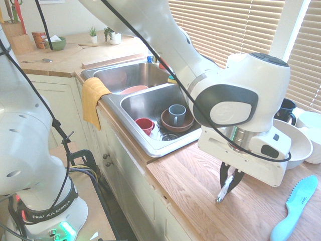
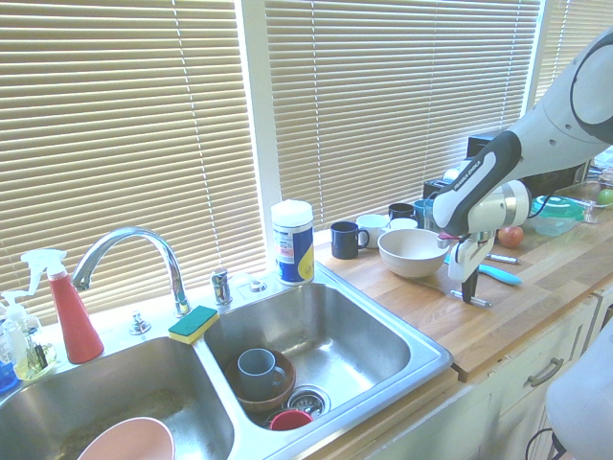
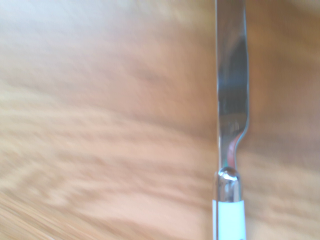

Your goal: Put the knife into the sink

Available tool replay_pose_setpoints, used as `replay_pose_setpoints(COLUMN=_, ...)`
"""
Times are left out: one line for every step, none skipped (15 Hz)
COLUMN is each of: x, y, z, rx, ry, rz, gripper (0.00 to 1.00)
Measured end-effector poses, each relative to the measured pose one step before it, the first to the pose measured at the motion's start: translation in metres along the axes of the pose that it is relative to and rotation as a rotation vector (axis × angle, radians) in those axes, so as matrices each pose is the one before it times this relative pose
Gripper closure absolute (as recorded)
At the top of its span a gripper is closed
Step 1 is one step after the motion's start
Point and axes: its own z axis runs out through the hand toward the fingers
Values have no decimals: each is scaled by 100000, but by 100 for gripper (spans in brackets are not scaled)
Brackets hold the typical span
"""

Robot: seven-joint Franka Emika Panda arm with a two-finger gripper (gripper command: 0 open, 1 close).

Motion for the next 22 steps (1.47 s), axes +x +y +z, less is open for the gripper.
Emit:
replay_pose_setpoints(x=-100, y=-899, z=-905, rx=386, ry=646, rz=-949, gripper=100)
replay_pose_setpoints(x=-230, y=-1077, z=-1137, rx=411, ry=528, rz=-379, gripper=100)
replay_pose_setpoints(x=-350, y=-1331, z=-1227, rx=210, ry=503, rz=338, gripper=100)
replay_pose_setpoints(x=-585, y=-1748, z=-1229, rx=98, ry=472, rz=942, gripper=100)
replay_pose_setpoints(x=-767, y=-2063, z=-1004, rx=-88, ry=405, rz=770, gripper=100)
replay_pose_setpoints(x=-812, y=-2028, z=-741, rx=-64, ry=475, rz=942, gripper=100)
replay_pose_setpoints(x=-804, y=-2074, z=-359, rx=38, ry=579, rz=1774, gripper=100)
replay_pose_setpoints(x=-646, y=-1973, z=-156, rx=381, ry=156, rz=2532, gripper=100)
replay_pose_setpoints(x=-647, y=-1962, z=8, rx=1073, ry=-175, rz=4013, gripper=100)
replay_pose_setpoints(x=-742, y=-2176, z=223, rx=931, ry=292, rz=4847, gripper=100)
replay_pose_setpoints(x=-797, y=-2092, z=388, rx=692, ry=1010, rz=4173, gripper=100)
replay_pose_setpoints(x=-774, y=-1839, z=534, rx=673, ry=999, rz=3029, gripper=100)
replay_pose_setpoints(x=-921, y=-1810, z=688, rx=698, ry=614, rz=2543, gripper=100)
replay_pose_setpoints(x=-1088, y=-1712, z=851, rx=691, ry=231, rz=2438, gripper=100)
replay_pose_setpoints(x=-1179, y=-1650, z=1020, rx=1308, ry=718, rz=2345, gripper=100)
replay_pose_setpoints(x=-1008, y=-1349, z=1086, rx=1600, ry=877, rz=2188, gripper=100)
replay_pose_setpoints(x=-867, y=-995, z=1204, rx=1190, ry=751, rz=2095, gripper=100)
replay_pose_setpoints(x=-681, y=-651, z=1317, rx=504, ry=907, rz=1711, gripper=100)
replay_pose_setpoints(x=-737, y=-486, z=1243, rx=8, ry=551, rz=1050, gripper=100)
replay_pose_setpoints(x=-836, y=-447, z=1188, rx=326, ry=337, rz=-191, gripper=100)
replay_pose_setpoints(x=-910, y=-363, z=1158, rx=926, ry=325, rz=-874, gripper=100)
replay_pose_setpoints(x=-917, y=-197, z=1229, rx=429, ry=175, rz=-700, gripper=100)
